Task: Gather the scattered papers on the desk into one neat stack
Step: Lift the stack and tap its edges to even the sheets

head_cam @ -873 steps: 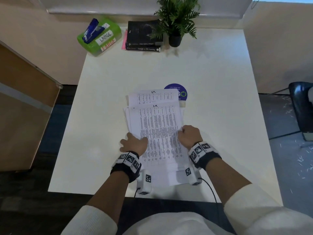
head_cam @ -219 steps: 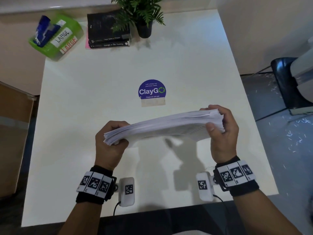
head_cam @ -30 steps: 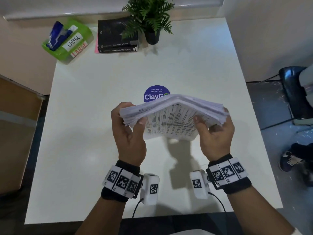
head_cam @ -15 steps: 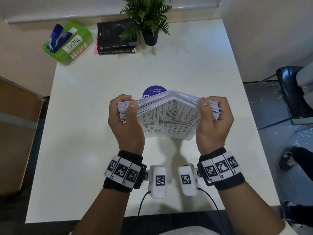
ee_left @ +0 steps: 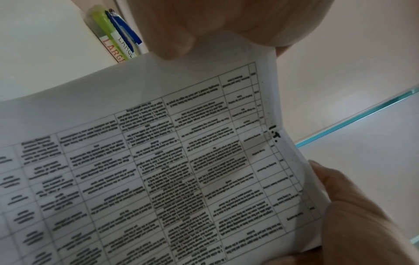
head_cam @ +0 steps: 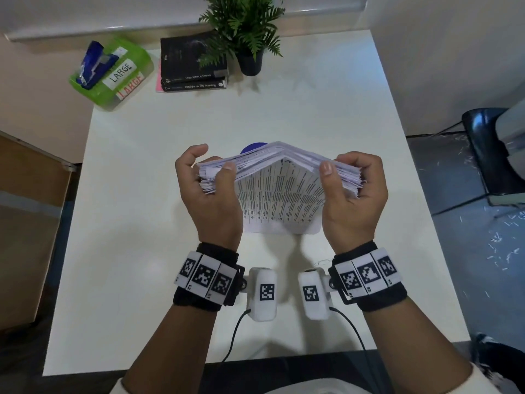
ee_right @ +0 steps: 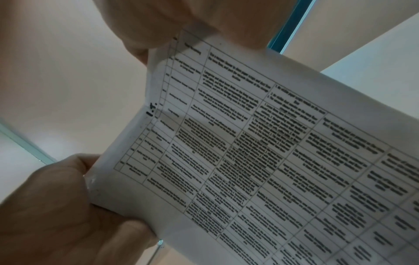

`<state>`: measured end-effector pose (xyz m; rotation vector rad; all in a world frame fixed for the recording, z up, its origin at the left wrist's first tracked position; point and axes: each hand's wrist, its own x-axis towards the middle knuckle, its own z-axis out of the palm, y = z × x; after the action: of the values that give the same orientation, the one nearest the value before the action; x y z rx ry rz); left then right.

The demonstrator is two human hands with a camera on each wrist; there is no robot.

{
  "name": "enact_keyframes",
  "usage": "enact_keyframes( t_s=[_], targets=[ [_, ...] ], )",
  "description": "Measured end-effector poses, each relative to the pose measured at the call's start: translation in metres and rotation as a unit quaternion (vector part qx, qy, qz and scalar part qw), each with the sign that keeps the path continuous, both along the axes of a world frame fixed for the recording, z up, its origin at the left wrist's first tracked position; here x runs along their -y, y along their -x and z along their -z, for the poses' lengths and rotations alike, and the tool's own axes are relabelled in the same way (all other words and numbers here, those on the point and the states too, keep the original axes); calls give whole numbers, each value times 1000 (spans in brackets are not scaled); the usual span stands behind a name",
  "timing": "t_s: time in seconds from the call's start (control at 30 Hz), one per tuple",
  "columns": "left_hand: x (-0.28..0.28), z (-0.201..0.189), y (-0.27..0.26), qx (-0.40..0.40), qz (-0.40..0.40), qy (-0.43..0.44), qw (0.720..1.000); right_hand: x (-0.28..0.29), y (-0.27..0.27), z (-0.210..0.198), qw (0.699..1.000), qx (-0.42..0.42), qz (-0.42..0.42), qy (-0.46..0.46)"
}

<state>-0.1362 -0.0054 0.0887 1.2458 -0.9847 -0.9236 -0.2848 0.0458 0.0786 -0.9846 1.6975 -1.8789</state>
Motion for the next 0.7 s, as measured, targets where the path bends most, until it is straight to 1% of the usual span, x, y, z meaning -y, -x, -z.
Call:
enact_keyframes(
  t_s=[0.2,0.37,0.4,0.47,0.5,0.53,0.57,0.63,0.7],
  targets=[
    [4,2,-1,19,2,17,1000,2,3,0,1000,-1,-5,5],
    [1,-6,2,-3,17,14,1000,4,1,0,1000,5,-3,-2],
    [1,-6,-1,-8,38,16,999,4,2,-1,1000,7,-6,1],
    [1,-7,-8,-22,112,21,993,3,5,-4,1000,1,-27,6],
    [1,-6,-11,-14,146,23,989,3,6,-5,999,-9,-48,5],
    [2,-5,-13,8,161,20,987,2,7,-6,997,-20,-68,0],
    [4,-3,-14,32,154,14,987,3,7,-7,996,-35,-83,-8],
    [8,-5,-11,52,108,10,993,5,5,-7,993,-81,-83,-26],
    [9,-12,-8,67,83,47,993,6,1,-11,993,-93,-67,-22]
  ],
)
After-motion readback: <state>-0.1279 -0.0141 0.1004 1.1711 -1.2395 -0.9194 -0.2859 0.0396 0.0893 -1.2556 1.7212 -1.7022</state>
